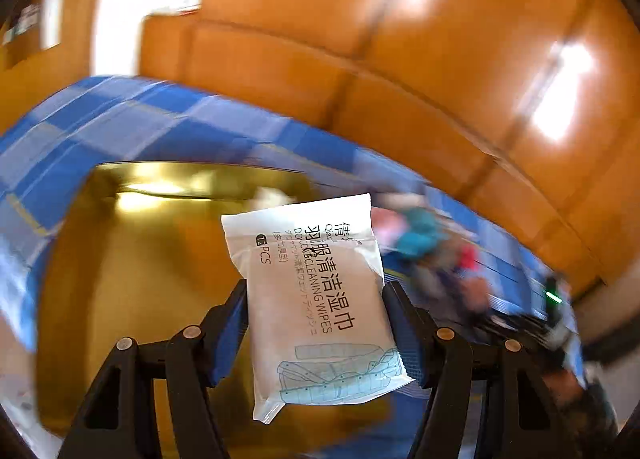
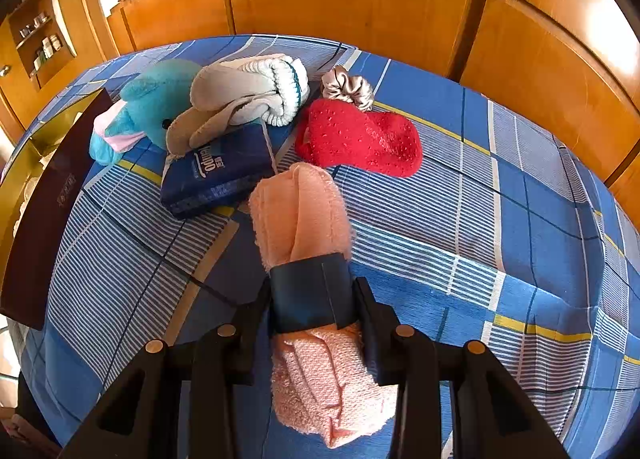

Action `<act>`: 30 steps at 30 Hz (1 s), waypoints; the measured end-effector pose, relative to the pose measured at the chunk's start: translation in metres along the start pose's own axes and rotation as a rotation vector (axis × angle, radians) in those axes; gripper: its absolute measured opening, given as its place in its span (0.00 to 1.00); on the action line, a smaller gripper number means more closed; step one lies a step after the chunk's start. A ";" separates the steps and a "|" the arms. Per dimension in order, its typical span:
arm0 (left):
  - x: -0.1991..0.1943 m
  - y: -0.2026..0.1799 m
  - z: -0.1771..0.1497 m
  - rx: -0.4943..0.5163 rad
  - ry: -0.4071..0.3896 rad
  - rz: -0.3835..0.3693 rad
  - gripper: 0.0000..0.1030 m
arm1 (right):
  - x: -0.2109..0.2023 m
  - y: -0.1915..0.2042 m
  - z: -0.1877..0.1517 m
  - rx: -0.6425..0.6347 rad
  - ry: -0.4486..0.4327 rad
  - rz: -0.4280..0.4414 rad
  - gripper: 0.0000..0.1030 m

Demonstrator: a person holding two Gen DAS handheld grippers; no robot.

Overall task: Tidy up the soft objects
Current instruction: 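Lower the wipes packet into the gold tray and open the left gripper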

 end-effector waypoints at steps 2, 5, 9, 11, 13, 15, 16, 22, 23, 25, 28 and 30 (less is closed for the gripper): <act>0.011 0.027 0.009 -0.049 0.021 0.054 0.64 | 0.001 0.002 0.001 -0.003 0.001 -0.004 0.36; 0.032 0.055 0.021 -0.102 0.051 0.108 0.64 | 0.000 0.002 0.001 -0.006 0.001 -0.006 0.36; 0.063 0.072 0.030 -0.143 0.088 0.144 0.64 | 0.000 0.001 0.000 -0.009 0.000 -0.008 0.36; 0.078 0.076 0.038 -0.138 0.100 0.160 0.64 | 0.000 0.001 0.001 -0.009 0.000 -0.008 0.36; 0.090 0.080 0.041 -0.117 0.130 0.177 0.65 | 0.000 0.001 0.001 -0.010 0.000 -0.009 0.36; 0.101 0.082 0.042 -0.112 0.155 0.196 0.66 | 0.000 0.001 0.001 -0.011 -0.001 -0.009 0.36; 0.106 0.083 0.043 -0.106 0.160 0.202 0.67 | 0.000 0.001 0.001 -0.012 -0.002 -0.010 0.36; 0.094 0.077 0.046 -0.062 0.096 0.262 0.74 | 0.000 0.002 0.001 -0.016 -0.003 -0.013 0.36; 0.087 0.074 0.045 -0.056 0.080 0.269 0.74 | -0.001 0.002 0.001 -0.016 -0.004 -0.014 0.36; 0.070 0.065 0.042 -0.028 0.038 0.279 0.74 | -0.001 0.002 0.001 -0.018 -0.005 -0.016 0.36; 0.041 0.045 0.031 0.023 -0.035 0.314 0.74 | -0.002 0.004 0.000 -0.024 -0.010 -0.025 0.36; 0.024 0.034 0.020 0.037 -0.067 0.324 0.76 | -0.003 0.005 -0.001 -0.030 -0.015 -0.032 0.36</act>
Point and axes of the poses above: each gripper's, at about its wrist camera, not at the fingertips, and x roughly the way its jaws point, y to its left, z to its top, the point moved 3 cm from there along x, roughly the way its jaws point, and after that the axes turned 8 degrees about -z, right-handed, at the moved point
